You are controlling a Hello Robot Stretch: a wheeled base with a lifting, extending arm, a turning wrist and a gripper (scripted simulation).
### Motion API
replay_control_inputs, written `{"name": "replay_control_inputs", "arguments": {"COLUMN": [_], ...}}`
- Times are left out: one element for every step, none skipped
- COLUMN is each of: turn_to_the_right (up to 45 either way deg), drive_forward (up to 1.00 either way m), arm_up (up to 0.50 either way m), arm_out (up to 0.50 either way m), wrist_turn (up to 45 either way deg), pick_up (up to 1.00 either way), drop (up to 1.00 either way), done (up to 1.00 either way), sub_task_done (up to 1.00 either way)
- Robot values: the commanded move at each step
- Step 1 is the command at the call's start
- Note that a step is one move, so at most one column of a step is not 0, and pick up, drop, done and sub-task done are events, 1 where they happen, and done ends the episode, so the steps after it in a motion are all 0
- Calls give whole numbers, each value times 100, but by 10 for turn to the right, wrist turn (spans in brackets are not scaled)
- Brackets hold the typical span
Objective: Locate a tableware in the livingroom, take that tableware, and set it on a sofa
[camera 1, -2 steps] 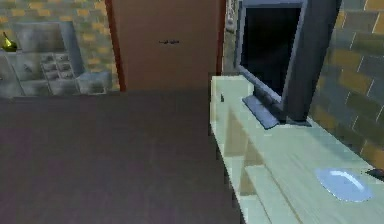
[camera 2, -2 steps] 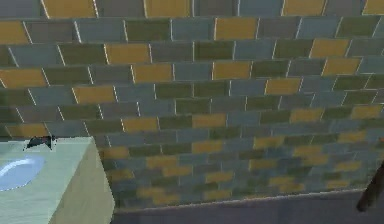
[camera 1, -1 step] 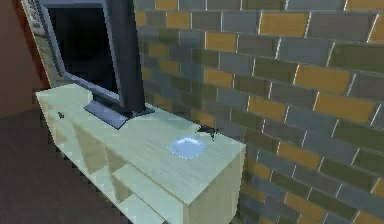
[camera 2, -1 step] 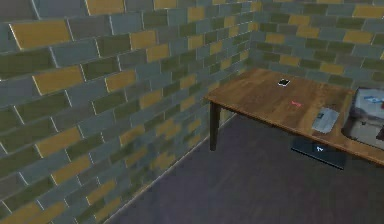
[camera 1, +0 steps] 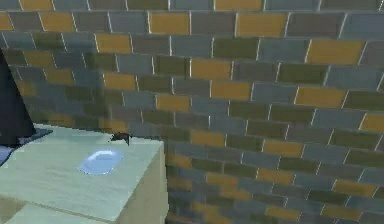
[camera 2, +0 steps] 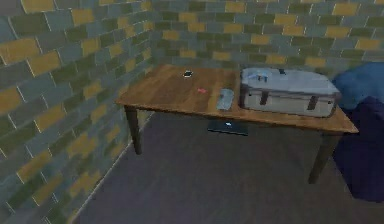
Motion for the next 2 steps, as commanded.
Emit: {"name": "replay_control_inputs", "arguments": {"turn_to_the_right": [0, 150], "drive_forward": [75, 0], "arm_up": [0, 0], "arm_out": [0, 0], "wrist_turn": [0, 0], "pick_up": [0, 0], "drop": [0, 0], "done": [0, 0], "sub_task_done": [0, 0]}}
